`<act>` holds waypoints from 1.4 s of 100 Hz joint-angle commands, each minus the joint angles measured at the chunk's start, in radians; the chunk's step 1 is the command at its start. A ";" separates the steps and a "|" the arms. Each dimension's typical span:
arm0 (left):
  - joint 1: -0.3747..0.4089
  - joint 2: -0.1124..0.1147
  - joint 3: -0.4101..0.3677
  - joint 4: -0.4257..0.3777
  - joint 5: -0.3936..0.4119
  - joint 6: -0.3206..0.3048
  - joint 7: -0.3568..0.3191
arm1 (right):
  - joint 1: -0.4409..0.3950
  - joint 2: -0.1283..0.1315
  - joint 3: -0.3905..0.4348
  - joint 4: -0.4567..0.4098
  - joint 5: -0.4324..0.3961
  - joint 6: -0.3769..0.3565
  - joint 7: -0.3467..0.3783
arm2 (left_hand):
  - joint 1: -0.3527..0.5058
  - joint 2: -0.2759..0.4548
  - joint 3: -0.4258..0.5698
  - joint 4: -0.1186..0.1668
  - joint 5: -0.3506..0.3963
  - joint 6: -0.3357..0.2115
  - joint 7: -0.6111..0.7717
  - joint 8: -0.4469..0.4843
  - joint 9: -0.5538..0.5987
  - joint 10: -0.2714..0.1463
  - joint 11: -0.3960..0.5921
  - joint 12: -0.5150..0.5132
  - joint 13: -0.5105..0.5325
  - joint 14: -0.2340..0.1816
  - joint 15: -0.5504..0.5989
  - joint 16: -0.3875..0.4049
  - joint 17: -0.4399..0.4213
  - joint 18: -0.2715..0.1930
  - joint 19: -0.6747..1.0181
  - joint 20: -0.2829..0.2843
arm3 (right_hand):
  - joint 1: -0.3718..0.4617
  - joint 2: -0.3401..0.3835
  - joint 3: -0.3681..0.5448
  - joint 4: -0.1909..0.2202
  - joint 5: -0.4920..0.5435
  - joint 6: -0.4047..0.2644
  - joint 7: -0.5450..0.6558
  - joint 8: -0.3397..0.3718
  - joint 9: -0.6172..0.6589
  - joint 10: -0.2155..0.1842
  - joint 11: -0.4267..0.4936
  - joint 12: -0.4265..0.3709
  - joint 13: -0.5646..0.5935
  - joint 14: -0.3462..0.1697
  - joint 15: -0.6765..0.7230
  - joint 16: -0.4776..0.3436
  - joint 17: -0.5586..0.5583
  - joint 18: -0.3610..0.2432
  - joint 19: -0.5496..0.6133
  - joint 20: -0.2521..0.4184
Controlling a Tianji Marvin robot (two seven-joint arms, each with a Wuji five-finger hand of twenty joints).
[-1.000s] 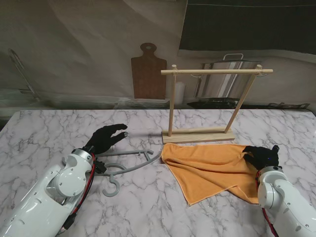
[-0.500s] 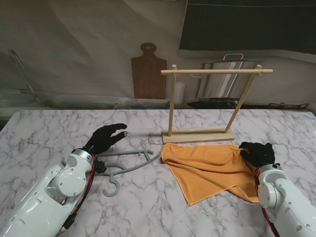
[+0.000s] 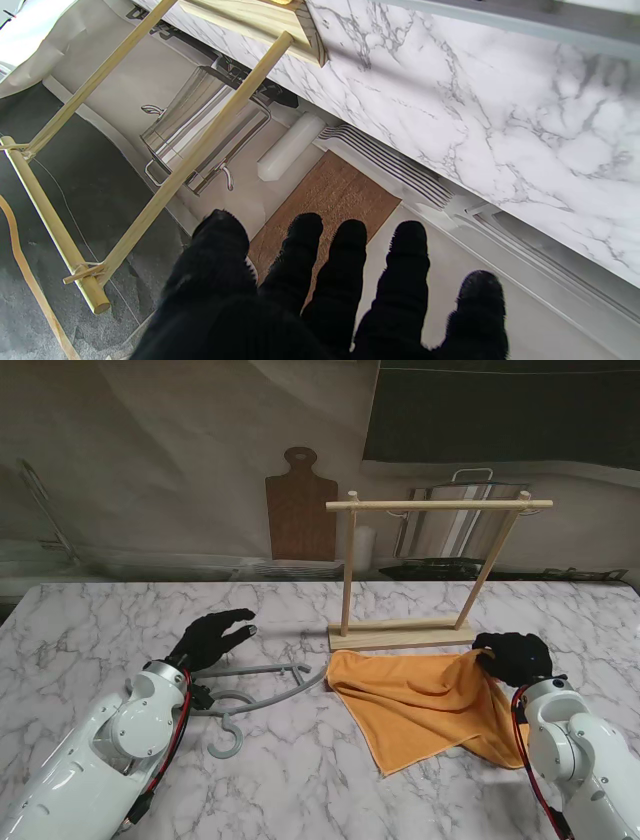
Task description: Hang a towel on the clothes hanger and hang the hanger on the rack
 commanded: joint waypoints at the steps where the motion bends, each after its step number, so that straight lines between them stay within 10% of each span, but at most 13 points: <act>1: 0.004 -0.002 -0.001 0.000 0.001 -0.005 -0.009 | -0.002 -0.002 -0.008 -0.033 -0.003 -0.015 0.010 | -0.002 0.063 -0.013 -0.023 0.005 -0.006 0.006 0.000 0.016 -0.021 0.015 0.008 -0.002 -0.008 -0.003 0.013 -0.019 0.008 0.248 0.014 | -0.004 -0.018 0.101 0.046 0.082 -0.028 0.132 -0.020 0.041 0.032 0.073 0.011 0.085 -0.005 0.010 0.000 0.032 0.007 0.045 0.013; 40: 0.009 -0.003 -0.010 -0.004 0.000 -0.008 -0.002 | 0.028 -0.007 -0.143 -0.148 0.016 0.028 0.072 | -0.001 0.062 -0.014 -0.023 0.005 -0.005 0.006 0.000 0.016 -0.020 0.015 0.008 -0.001 -0.008 -0.002 0.014 -0.020 0.008 0.246 0.013 | -0.046 -0.160 0.250 0.089 0.144 0.013 0.139 -0.133 0.180 0.046 0.130 -0.028 0.177 -0.013 0.152 0.021 0.170 0.018 0.130 -0.004; 82: 0.014 -0.004 -0.016 -0.007 -0.007 -0.011 0.002 | 0.042 -0.021 -0.337 -0.259 0.039 0.236 0.102 | -0.001 0.062 -0.015 -0.023 0.004 -0.006 0.006 0.000 0.016 -0.019 0.015 0.008 -0.001 -0.008 -0.003 0.013 -0.020 0.007 0.243 0.012 | -0.039 -0.183 0.291 0.084 0.151 0.054 0.138 -0.168 0.213 0.052 0.112 -0.045 0.177 0.000 0.225 0.010 0.198 0.021 0.166 -0.013; 140: 0.020 -0.004 -0.024 -0.010 -0.005 -0.018 0.005 | 0.142 -0.029 -0.600 -0.168 0.095 0.390 0.122 | -0.001 0.063 -0.014 -0.023 0.005 -0.006 0.006 0.000 0.018 -0.021 0.016 0.009 -0.001 -0.008 -0.002 0.014 -0.020 0.007 0.240 0.011 | -0.013 -0.119 0.232 0.060 0.098 0.132 0.112 -0.193 0.178 0.050 0.016 -0.116 0.168 0.034 0.140 -0.054 0.164 0.024 0.158 -0.045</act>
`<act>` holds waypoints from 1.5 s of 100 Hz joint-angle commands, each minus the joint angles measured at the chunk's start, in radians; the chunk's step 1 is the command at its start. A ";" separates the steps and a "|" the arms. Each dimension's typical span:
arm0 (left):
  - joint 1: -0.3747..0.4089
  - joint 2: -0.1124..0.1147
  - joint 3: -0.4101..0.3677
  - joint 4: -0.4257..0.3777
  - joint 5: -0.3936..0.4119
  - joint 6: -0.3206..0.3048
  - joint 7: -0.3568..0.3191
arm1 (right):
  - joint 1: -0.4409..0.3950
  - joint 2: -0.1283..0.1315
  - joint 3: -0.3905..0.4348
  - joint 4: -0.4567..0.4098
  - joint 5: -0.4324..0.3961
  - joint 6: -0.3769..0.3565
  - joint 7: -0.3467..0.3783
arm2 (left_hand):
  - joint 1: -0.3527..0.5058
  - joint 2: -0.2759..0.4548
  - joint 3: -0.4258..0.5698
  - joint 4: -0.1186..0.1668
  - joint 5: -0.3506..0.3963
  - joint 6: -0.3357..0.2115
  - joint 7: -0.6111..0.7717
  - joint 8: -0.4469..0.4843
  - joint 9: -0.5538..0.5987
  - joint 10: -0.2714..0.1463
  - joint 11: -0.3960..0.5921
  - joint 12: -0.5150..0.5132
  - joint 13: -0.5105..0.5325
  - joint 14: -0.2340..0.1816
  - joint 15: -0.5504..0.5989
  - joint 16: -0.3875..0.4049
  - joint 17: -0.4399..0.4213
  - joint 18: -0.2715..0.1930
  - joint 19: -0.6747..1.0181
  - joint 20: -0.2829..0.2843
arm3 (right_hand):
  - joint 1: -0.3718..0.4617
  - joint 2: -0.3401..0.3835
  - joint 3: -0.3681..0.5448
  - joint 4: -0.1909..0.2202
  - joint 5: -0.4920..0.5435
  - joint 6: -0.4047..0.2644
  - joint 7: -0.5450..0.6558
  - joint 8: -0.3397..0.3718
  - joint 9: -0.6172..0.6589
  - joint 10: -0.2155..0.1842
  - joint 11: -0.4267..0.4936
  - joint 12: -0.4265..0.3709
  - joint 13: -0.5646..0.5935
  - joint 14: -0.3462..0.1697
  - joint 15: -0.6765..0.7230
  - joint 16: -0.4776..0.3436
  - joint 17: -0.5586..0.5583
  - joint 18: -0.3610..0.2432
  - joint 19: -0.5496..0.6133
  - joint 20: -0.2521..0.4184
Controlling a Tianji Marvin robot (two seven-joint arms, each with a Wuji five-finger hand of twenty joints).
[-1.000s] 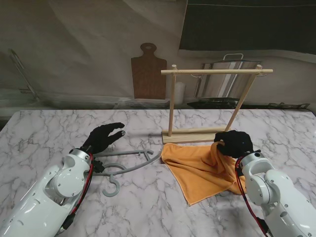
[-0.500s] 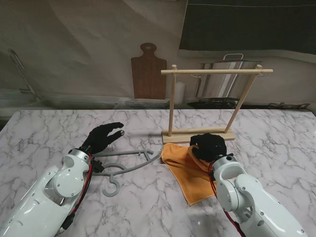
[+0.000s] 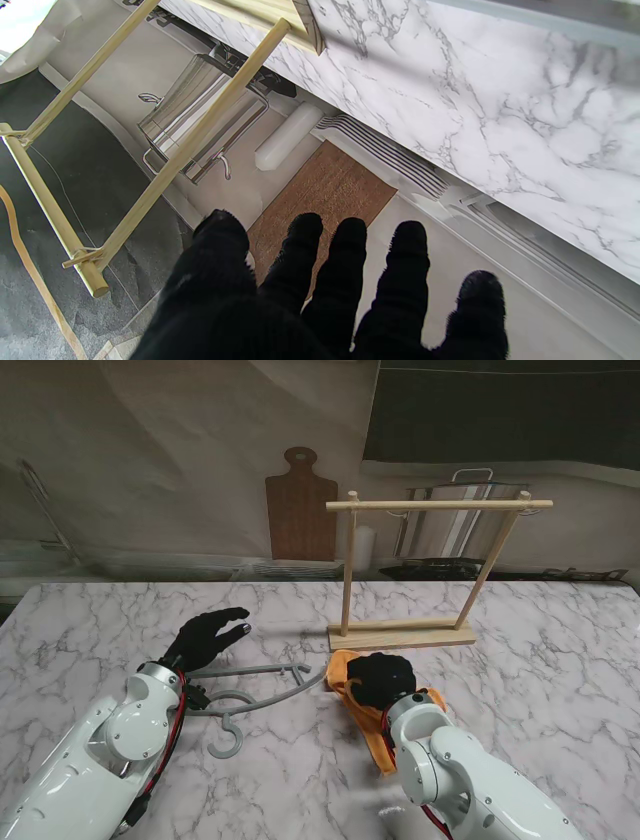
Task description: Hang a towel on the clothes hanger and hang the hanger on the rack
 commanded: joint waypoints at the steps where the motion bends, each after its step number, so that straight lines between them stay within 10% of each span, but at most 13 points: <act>1: 0.001 -0.002 0.001 -0.004 -0.001 -0.005 -0.012 | 0.011 -0.007 -0.021 0.040 0.007 0.007 0.011 | 0.000 0.063 -0.014 -0.023 0.005 -0.005 0.006 0.000 0.007 -0.020 0.002 0.008 0.000 -0.008 -0.002 0.014 -0.019 0.007 0.240 0.011 | 0.035 0.054 0.001 0.016 -0.003 0.018 0.057 -0.012 0.018 0.037 -0.030 -0.018 0.019 -0.002 -0.026 -0.018 -0.020 0.023 0.017 -0.015; 37: 0.002 -0.003 -0.003 -0.004 -0.001 -0.006 -0.009 | 0.083 -0.012 -0.120 0.114 0.077 0.019 0.034 | -0.001 0.063 -0.014 -0.023 0.004 -0.005 0.006 0.000 0.007 -0.020 0.002 0.008 -0.001 -0.009 -0.003 0.013 -0.022 0.006 0.236 0.010 | 0.067 0.163 -0.186 0.026 -0.113 -0.003 -0.006 -0.025 -0.098 0.051 -0.129 -0.085 -0.030 0.035 -0.234 -0.037 -0.110 0.017 -0.020 -0.020; 48: 0.004 -0.003 -0.005 -0.005 -0.001 -0.008 -0.007 | 0.088 -0.006 -0.130 0.126 0.062 0.006 0.044 | -0.001 0.062 -0.014 -0.023 0.005 -0.006 0.006 0.000 0.008 -0.020 0.003 0.009 -0.001 -0.008 -0.003 0.013 -0.021 0.007 0.235 0.010 | -0.036 0.194 -0.288 0.045 -0.182 -0.053 -0.132 0.020 -0.278 0.054 -0.229 -0.114 -0.194 0.047 -0.374 -0.023 -0.216 -0.022 -0.066 -0.003; 56: 0.005 -0.003 -0.006 -0.005 0.000 -0.008 -0.005 | 0.079 -0.001 -0.122 0.125 0.038 -0.007 0.048 | 0.000 0.063 -0.014 -0.023 0.005 -0.005 0.006 0.000 0.007 -0.019 0.002 0.009 -0.001 -0.008 -0.002 0.014 -0.022 0.007 0.233 0.010 | -0.164 0.235 -0.369 0.088 -0.153 -0.058 -0.387 0.202 -0.432 0.073 -0.339 -0.166 -0.343 0.053 -0.435 -0.038 -0.304 -0.038 -0.105 0.024; 72: 0.005 -0.004 -0.007 -0.005 0.001 -0.009 -0.003 | 0.050 0.011 -0.088 0.102 -0.021 -0.031 0.064 | 0.001 0.063 -0.014 -0.023 0.004 -0.006 0.006 0.000 0.008 -0.018 0.003 0.009 -0.002 -0.009 -0.003 0.013 -0.026 0.006 0.227 0.008 | -0.292 0.231 -0.461 0.084 -0.276 -0.018 -0.490 0.220 -0.782 0.125 -0.535 -0.296 -0.674 0.075 -0.568 -0.126 -0.481 -0.036 -0.193 0.028; 94: 0.004 -0.003 -0.006 -0.004 0.005 -0.013 -0.003 | -0.009 0.021 -0.018 0.048 -0.061 -0.061 0.097 | -0.001 0.063 -0.013 -0.023 0.003 -0.005 0.005 0.000 0.008 -0.020 0.002 0.009 -0.002 -0.010 -0.004 0.013 -0.027 0.006 0.214 0.003 | -0.423 0.213 -0.432 0.062 -0.429 0.072 -0.648 0.153 -0.963 0.174 -0.712 -0.510 -0.846 0.115 -0.791 -0.292 -0.613 0.002 -0.368 0.000; 121: 0.003 -0.002 -0.005 -0.002 0.010 -0.014 -0.002 | -0.140 0.018 0.157 -0.047 -0.133 -0.092 0.047 | -0.001 0.063 -0.014 -0.023 0.004 -0.005 0.006 0.000 0.008 -0.019 0.003 0.009 -0.003 -0.009 -0.004 0.013 -0.025 0.007 0.202 0.000 | -0.486 0.207 -0.415 0.053 -0.518 0.095 -0.695 0.141 -1.063 0.161 -0.734 -0.541 -0.901 0.116 -0.878 -0.340 -0.658 0.006 -0.457 -0.041; 137: 0.003 -0.002 -0.004 -0.002 0.013 -0.014 -0.003 | -0.221 0.017 0.271 -0.098 -0.177 -0.096 0.037 | -0.001 0.063 -0.014 -0.023 0.004 -0.006 0.006 0.000 0.008 -0.020 0.003 0.009 -0.003 -0.010 -0.004 0.013 -0.024 0.007 0.199 0.001 | -0.565 0.128 -0.333 0.027 -0.513 0.224 -0.773 0.102 -1.054 0.245 -0.869 -0.613 -0.912 0.135 -0.921 -0.382 -0.660 0.015 -0.522 -0.084; 150: 0.002 -0.001 -0.001 -0.002 0.016 -0.015 -0.004 | -0.286 0.021 0.346 -0.118 -0.212 -0.125 0.059 | 0.000 0.063 -0.013 -0.023 0.003 -0.006 0.005 0.000 0.008 -0.021 0.003 0.009 -0.002 -0.011 -0.004 0.013 -0.023 0.007 0.194 0.001 | -0.642 0.068 -0.262 0.007 -0.668 0.097 -0.853 0.126 -1.077 0.172 -0.959 -0.650 -0.942 0.170 -0.941 -0.405 -0.673 0.047 -0.578 -0.117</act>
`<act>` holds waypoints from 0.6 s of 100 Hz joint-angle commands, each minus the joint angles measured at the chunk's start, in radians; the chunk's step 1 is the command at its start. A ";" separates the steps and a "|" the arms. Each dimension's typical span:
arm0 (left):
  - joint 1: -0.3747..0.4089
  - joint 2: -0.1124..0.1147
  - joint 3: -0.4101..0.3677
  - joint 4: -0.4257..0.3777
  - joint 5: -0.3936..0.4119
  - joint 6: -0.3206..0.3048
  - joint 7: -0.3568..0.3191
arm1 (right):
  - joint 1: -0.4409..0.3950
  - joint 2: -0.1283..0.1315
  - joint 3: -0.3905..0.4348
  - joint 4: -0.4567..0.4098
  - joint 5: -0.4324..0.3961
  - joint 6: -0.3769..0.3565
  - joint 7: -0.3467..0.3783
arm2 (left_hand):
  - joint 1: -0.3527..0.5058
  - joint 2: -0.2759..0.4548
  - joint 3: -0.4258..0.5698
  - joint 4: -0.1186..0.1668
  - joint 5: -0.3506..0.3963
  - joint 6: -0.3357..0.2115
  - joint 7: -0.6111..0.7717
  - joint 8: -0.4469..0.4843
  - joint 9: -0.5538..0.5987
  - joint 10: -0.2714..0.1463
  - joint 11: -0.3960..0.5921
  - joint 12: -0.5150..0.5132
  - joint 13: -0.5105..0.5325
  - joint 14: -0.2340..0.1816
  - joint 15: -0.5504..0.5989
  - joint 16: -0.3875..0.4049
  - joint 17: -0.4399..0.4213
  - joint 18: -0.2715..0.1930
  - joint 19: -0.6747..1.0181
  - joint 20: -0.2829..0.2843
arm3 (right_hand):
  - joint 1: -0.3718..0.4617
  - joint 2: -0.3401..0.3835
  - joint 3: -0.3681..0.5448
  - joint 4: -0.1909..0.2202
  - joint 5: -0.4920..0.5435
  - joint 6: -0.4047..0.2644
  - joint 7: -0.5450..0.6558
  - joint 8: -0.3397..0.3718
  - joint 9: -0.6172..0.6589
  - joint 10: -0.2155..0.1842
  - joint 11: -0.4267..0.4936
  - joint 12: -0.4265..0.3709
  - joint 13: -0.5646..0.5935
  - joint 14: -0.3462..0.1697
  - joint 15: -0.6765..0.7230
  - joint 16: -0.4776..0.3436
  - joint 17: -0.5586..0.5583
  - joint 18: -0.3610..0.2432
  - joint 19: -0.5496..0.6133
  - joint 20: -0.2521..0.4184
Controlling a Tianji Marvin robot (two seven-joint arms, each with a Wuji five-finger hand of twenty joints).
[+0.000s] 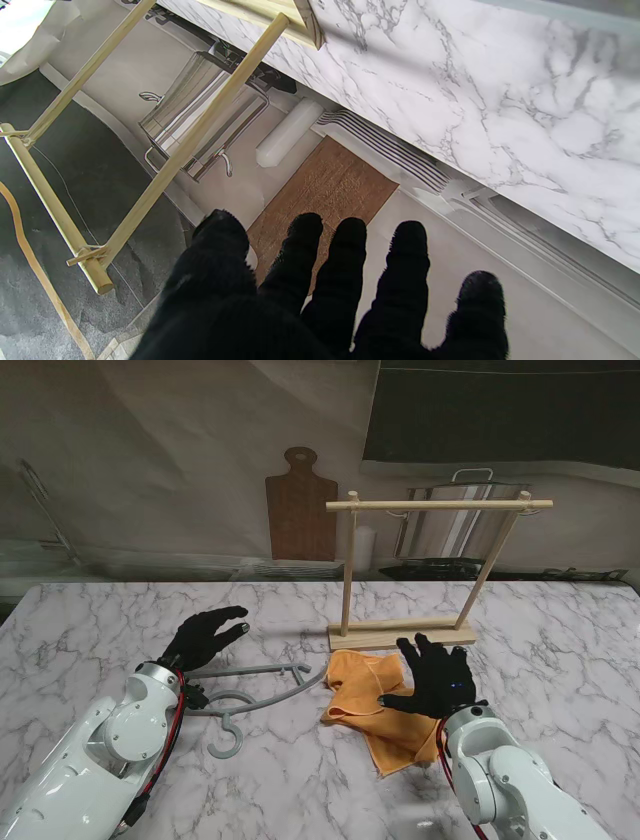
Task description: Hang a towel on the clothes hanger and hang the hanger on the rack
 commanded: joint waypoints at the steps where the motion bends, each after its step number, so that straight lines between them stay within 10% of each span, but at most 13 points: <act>1: -0.001 -0.001 0.005 -0.001 0.003 -0.004 -0.014 | -0.038 0.015 0.024 -0.002 -0.013 -0.013 0.014 | -0.002 0.063 -0.014 -0.023 0.003 -0.006 0.005 0.000 0.008 -0.019 0.003 0.009 -0.002 -0.010 -0.004 0.012 -0.020 0.007 0.193 0.001 | -0.066 -0.059 0.044 -0.033 -0.079 -0.077 -0.054 0.011 -0.040 -0.048 -0.037 -0.016 -0.043 0.040 -0.035 -0.027 -0.022 0.053 -0.044 -0.025; 60: -0.001 -0.001 0.009 -0.002 0.013 -0.001 -0.009 | -0.134 0.027 -0.002 -0.007 -0.076 0.008 0.073 | -0.001 0.063 -0.013 -0.023 0.003 -0.006 0.006 0.000 0.007 -0.019 0.003 0.009 -0.003 -0.011 -0.005 0.012 -0.019 0.007 0.164 0.001 | -0.077 -0.137 0.110 -0.055 -0.074 0.019 -0.048 0.030 -0.078 0.016 -0.154 -0.111 -0.098 0.098 -0.070 -0.108 -0.036 0.138 -0.151 -0.140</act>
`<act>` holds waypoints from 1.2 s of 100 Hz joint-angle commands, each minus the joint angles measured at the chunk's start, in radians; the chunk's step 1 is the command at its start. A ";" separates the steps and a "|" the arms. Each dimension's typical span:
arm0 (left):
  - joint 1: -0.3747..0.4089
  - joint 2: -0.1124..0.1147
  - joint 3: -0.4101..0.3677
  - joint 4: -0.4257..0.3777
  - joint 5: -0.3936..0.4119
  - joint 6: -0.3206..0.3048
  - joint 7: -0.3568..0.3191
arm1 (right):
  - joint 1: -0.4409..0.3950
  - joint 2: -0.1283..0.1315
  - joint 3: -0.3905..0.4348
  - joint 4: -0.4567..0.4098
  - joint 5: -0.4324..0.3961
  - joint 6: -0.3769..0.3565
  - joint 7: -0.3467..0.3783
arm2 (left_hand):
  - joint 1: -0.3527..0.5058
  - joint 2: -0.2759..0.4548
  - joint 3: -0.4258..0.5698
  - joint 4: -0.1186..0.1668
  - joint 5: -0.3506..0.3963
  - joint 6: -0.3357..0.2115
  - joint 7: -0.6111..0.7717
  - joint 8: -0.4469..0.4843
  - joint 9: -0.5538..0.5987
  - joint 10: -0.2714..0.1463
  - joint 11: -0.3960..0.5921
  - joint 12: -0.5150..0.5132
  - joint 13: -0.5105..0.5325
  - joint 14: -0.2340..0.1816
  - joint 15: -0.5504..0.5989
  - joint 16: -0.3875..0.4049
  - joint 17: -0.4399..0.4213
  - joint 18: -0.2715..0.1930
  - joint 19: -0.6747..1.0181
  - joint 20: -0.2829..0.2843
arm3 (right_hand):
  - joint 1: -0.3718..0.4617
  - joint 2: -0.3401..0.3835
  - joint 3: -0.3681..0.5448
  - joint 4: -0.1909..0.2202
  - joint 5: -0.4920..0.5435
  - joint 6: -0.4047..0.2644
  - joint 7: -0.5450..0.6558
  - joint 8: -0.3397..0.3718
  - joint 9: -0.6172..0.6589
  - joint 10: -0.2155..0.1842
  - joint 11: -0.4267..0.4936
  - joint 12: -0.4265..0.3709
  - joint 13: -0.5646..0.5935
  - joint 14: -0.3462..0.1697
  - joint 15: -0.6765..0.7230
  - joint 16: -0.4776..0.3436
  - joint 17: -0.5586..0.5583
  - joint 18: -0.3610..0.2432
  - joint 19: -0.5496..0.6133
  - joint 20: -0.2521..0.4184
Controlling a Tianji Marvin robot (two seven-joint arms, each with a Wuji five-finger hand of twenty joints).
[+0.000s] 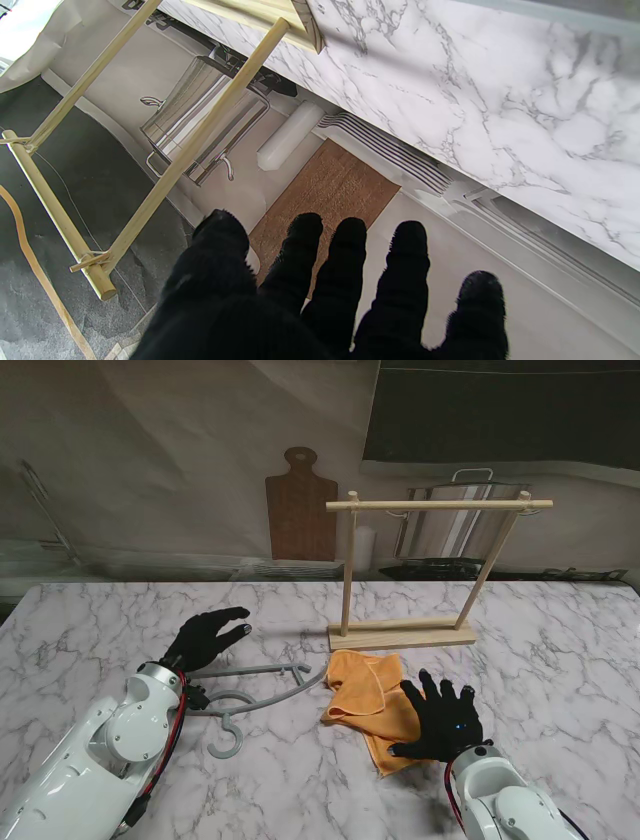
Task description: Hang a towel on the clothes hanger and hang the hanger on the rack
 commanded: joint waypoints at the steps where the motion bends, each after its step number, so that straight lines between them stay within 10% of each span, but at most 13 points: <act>1: 0.000 -0.002 0.002 -0.002 0.002 -0.002 -0.009 | 0.004 -0.001 -0.015 0.014 -0.001 0.003 0.031 | -0.003 0.063 -0.015 -0.023 0.003 -0.007 0.006 0.000 0.007 -0.019 0.003 0.009 -0.003 -0.012 -0.005 0.012 -0.018 0.009 0.163 0.001 | -0.011 -0.051 0.027 -0.016 -0.036 0.066 -0.012 0.014 -0.002 0.044 -0.028 -0.016 -0.016 0.032 -0.030 -0.022 -0.022 0.041 -0.021 -0.017; 49: 0.008 -0.002 -0.006 -0.011 -0.003 0.004 -0.009 | 0.083 0.014 -0.109 0.068 -0.048 0.043 0.155 | -0.001 0.062 -0.014 -0.023 0.003 -0.006 0.006 0.000 0.008 -0.018 0.004 0.010 -0.003 -0.010 -0.005 0.012 -0.014 0.009 0.146 0.006 | 0.028 -0.140 0.063 -0.019 -0.032 0.144 -0.023 -0.008 0.015 0.083 -0.024 -0.016 0.034 -0.001 -0.015 -0.020 0.031 0.047 0.006 -0.015; 68: 0.008 -0.002 -0.005 -0.012 -0.005 0.005 -0.013 | 0.109 0.019 -0.139 0.091 -0.048 0.049 0.188 | -0.001 0.063 -0.014 -0.023 0.003 -0.007 0.006 0.000 0.007 -0.019 0.003 0.009 -0.003 -0.011 -0.005 0.012 -0.012 0.009 0.140 0.008 | 0.187 -0.156 -0.006 0.014 -0.005 0.139 -0.007 -0.002 0.092 0.057 -0.006 -0.002 0.180 -0.056 0.081 0.085 0.125 0.076 0.165 0.098; 95: 0.009 -0.002 -0.006 -0.014 -0.005 0.007 -0.011 | 0.130 0.021 -0.165 0.119 -0.004 0.060 0.185 | 0.000 0.061 -0.014 -0.023 0.002 -0.006 0.006 0.000 0.007 -0.019 0.004 0.010 -0.003 -0.012 -0.005 0.012 -0.011 0.010 0.133 0.011 | 0.502 -0.051 -0.135 0.065 0.077 0.129 0.053 0.103 0.097 0.025 0.254 0.159 0.323 -0.114 0.165 0.189 0.264 0.003 0.320 0.191; 120: 0.009 -0.002 -0.005 -0.014 -0.004 0.006 -0.011 | 0.139 0.022 -0.178 0.139 0.033 0.052 0.172 | 0.002 0.061 -0.014 -0.023 0.003 -0.006 0.006 0.000 0.008 -0.020 0.004 0.010 -0.003 -0.012 -0.005 0.012 -0.011 0.010 0.127 0.014 | 0.611 0.012 0.046 0.054 0.196 0.095 0.133 0.099 0.247 -0.007 0.439 0.239 0.516 -0.165 0.294 0.281 0.456 -0.168 0.472 0.238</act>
